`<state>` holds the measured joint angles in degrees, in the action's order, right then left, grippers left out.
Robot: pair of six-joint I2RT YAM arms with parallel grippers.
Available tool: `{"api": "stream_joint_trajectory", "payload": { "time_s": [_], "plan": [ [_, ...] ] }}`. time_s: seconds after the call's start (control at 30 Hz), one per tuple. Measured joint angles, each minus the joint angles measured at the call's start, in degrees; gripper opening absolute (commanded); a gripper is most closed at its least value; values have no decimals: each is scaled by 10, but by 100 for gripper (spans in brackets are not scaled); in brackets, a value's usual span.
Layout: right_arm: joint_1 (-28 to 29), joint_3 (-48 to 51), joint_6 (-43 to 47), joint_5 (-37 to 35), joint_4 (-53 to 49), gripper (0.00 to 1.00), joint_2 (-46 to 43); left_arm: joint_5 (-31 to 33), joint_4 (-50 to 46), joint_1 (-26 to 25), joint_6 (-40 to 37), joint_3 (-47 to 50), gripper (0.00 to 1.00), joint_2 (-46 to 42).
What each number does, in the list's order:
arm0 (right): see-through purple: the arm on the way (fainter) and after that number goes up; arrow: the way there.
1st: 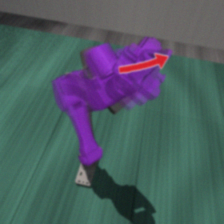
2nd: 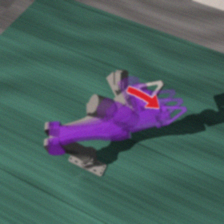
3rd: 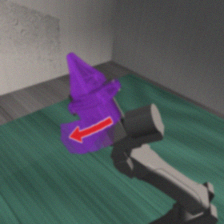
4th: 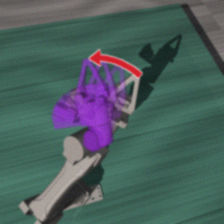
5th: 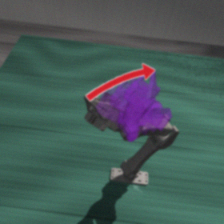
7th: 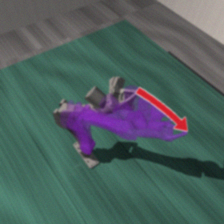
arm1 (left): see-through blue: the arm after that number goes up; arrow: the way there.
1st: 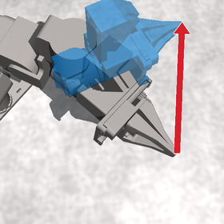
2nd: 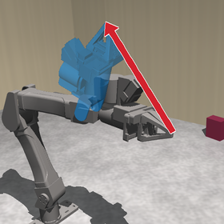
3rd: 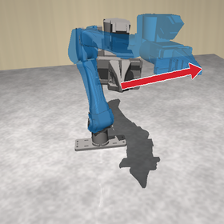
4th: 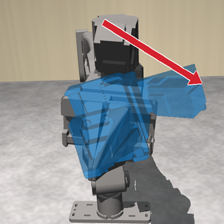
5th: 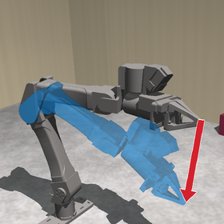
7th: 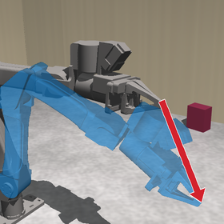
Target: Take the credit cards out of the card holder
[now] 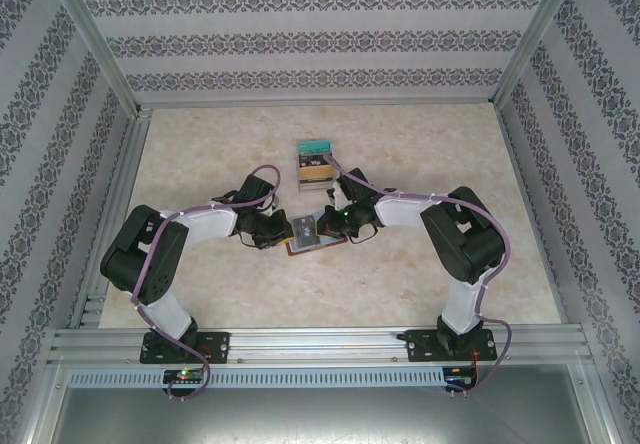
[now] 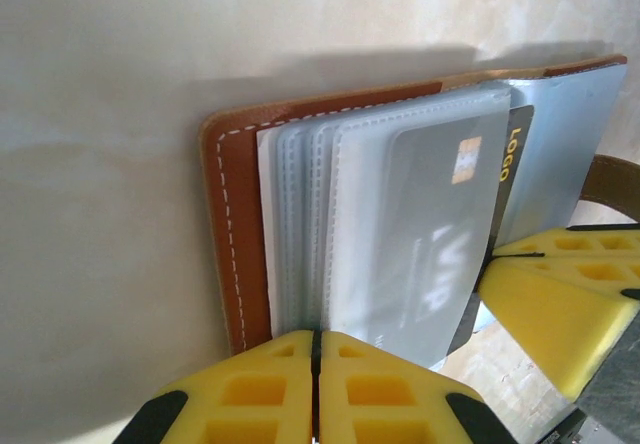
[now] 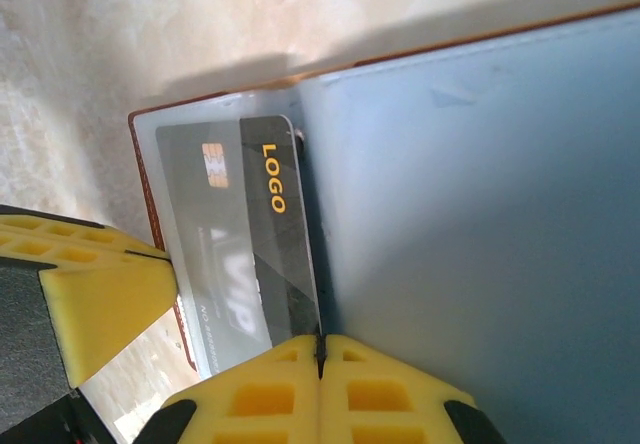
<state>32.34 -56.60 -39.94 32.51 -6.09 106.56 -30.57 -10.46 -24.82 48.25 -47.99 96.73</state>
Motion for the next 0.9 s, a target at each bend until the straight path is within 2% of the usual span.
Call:
{"api": "stream_joint_trajectory", "payload": {
  "time_s": [0.07, 0.1, 0.17, 0.27, 0.47, 0.53, 0.73, 0.9],
  "plan": [
    [-1, 1, -1, 0, 2, 0, 0, 1, -2, 0, 0, 0, 9, 0],
    [-2, 1, -2, 2, 4, 3, 0, 2, -2, 0, 0, -1, 9, 0],
    [-3, 3, -4, 7, 9, 18, 0, 2, -2, 0, 0, -1, 9, 0],
    [-3, 6, -11, 19, 21, 24, 1, 2, -3, 0, -2, -1, 9, 1],
    [-3, 6, -21, 37, 46, 23, 16, 2, -7, 0, -2, -3, 8, 2],
    [-5, 6, -22, 43, 49, 20, 19, 2, -7, 0, -3, -3, 8, 2],
    [-7, 6, -26, 55, 62, 0, 26, 2, -9, 0, -4, -4, 8, 2],
    [-14, 7, -28, 56, 64, 0, 26, 2, -14, 0, -10, -6, 7, 2]
  ]
}}
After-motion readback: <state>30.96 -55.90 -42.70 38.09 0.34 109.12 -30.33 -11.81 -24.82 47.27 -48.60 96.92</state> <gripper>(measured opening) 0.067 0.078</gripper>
